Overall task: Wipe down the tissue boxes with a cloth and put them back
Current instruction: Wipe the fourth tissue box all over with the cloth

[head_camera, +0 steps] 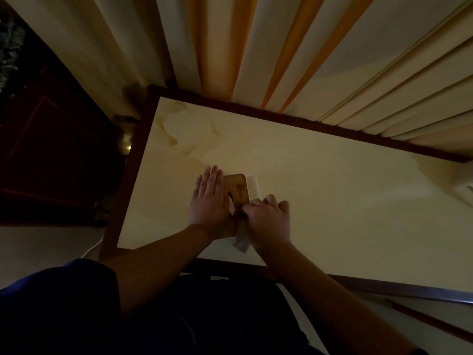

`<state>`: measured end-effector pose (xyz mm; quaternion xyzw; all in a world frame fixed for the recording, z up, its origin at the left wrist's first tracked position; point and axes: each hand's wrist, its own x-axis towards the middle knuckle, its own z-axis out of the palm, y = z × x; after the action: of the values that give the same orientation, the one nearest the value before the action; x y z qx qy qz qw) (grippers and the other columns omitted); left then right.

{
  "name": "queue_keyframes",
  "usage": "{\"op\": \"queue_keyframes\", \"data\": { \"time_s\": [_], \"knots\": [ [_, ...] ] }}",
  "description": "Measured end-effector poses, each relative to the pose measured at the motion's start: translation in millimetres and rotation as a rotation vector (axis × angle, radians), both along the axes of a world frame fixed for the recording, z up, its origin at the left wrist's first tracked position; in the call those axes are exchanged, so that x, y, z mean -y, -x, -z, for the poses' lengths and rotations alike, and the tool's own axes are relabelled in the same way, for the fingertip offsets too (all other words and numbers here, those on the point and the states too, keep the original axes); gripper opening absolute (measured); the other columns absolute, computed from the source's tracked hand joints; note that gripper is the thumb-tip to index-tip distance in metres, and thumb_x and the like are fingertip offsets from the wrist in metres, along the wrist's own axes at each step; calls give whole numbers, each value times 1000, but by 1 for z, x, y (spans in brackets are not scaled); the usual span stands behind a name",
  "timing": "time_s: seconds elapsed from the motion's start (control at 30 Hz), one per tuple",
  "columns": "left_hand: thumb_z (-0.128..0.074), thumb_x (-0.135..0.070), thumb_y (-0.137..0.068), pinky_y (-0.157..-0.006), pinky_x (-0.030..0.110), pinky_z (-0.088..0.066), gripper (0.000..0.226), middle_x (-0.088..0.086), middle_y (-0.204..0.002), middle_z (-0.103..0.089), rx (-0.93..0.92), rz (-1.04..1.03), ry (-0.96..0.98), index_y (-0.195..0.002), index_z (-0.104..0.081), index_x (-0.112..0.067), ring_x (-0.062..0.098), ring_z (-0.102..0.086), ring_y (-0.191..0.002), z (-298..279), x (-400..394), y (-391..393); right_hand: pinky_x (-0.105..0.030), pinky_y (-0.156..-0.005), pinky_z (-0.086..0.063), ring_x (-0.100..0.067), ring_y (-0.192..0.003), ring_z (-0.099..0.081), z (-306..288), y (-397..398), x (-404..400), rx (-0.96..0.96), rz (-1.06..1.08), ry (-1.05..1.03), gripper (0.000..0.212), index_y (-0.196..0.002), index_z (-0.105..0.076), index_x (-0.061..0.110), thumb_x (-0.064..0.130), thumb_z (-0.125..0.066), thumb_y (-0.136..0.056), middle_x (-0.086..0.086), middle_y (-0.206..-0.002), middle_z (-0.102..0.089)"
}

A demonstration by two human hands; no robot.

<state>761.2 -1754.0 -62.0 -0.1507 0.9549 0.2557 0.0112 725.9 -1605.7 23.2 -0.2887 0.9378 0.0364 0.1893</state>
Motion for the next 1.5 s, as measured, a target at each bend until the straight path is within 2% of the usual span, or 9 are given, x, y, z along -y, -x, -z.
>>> {"op": "queue_keyframes", "data": {
  "time_s": [0.1, 0.4, 0.57, 0.67, 0.77, 0.93, 1.13, 1.33, 1.5],
  "knots": [
    [-24, -32, -100, -127, 40, -6, 66, 22, -161, -39, -53, -1, 13, -151, -42, 7, 36, -28, -154, -2, 0, 0, -44, -94, -32, -28, -118, -51, -1, 31, 24, -41, 37, 26, 29, -107, -72, 29, 28, -44, -103, 5, -111, -69],
    [-31, -33, -100, -129, 37, 0, 66, 20, -163, -36, -65, 14, 32, -155, -37, 3, 33, -23, -156, -3, 0, -4, -42, -90, -32, -26, -117, -51, 17, 46, 31, -80, 41, 118, 46, -115, -71, 33, 45, -29, -100, 8, -117, -69],
    [-32, -32, -99, -127, 38, -1, 66, 22, -162, -38, -55, 13, 61, -152, -40, 6, 35, -28, -154, 5, 1, 0, -40, -85, -32, -25, -112, -55, 15, 3, -4, -90, 17, 125, 4, -98, -69, 32, 35, -66, -96, 13, -107, -69],
    [-25, -32, -100, -127, 33, 8, 66, 19, -166, -30, -66, -6, 67, -156, -35, 3, 29, -19, -157, 7, 0, 0, -37, -81, -31, -22, -102, -61, 13, -21, -25, -67, 24, 97, 24, -92, -71, 37, 32, -83, -72, 16, -99, -70],
    [-18, -34, -102, -126, 28, 14, 68, 14, -170, -22, -71, -11, 25, -160, -29, 0, 23, -9, -159, 6, -1, 0, -37, -80, -24, -19, -95, -62, 15, -37, -35, -90, 45, 74, 22, -90, -73, 39, 25, -79, -75, 18, -97, -72],
    [-22, -33, -102, -128, 40, -5, 66, 18, -166, -32, -110, 2, 11, -155, -38, 3, 30, -22, -157, 7, -2, 2, -39, -83, -26, -20, -89, -63, 13, -28, -19, -70, 83, 1, 25, -81, -69, 37, 45, -90, -69, 16, -85, -69],
    [-29, -31, -101, -129, 43, -10, 64, 19, -164, -36, -123, 7, 19, -154, -41, 4, 32, -24, -156, 4, -3, 0, -46, -97, -29, -27, -112, -54, 3, 28, 27, -81, 128, 43, 28, -105, -72, 29, 38, -47, -96, 6, -109, -68],
    [-31, -28, -101, -128, 50, -19, 61, 22, -159, -42, -174, 11, 41, -149, -47, 6, 35, -30, -154, 3, -4, -3, -47, -98, -33, -26, -116, -54, 13, 57, 50, -194, 104, 52, 30, -113, -75, 34, 23, -49, -103, 7, -109, -71],
    [-26, -31, -99, -129, 50, -17, 67, 20, -163, -37, -135, 8, 24, -153, -41, 6, 33, -25, -156, 1, -6, -2, -44, -92, -29, -29, -111, -54, 25, 36, 31, -162, 101, 90, 31, -108, -71, 27, 43, -46, -99, 4, -107, -67]
  ]
}}
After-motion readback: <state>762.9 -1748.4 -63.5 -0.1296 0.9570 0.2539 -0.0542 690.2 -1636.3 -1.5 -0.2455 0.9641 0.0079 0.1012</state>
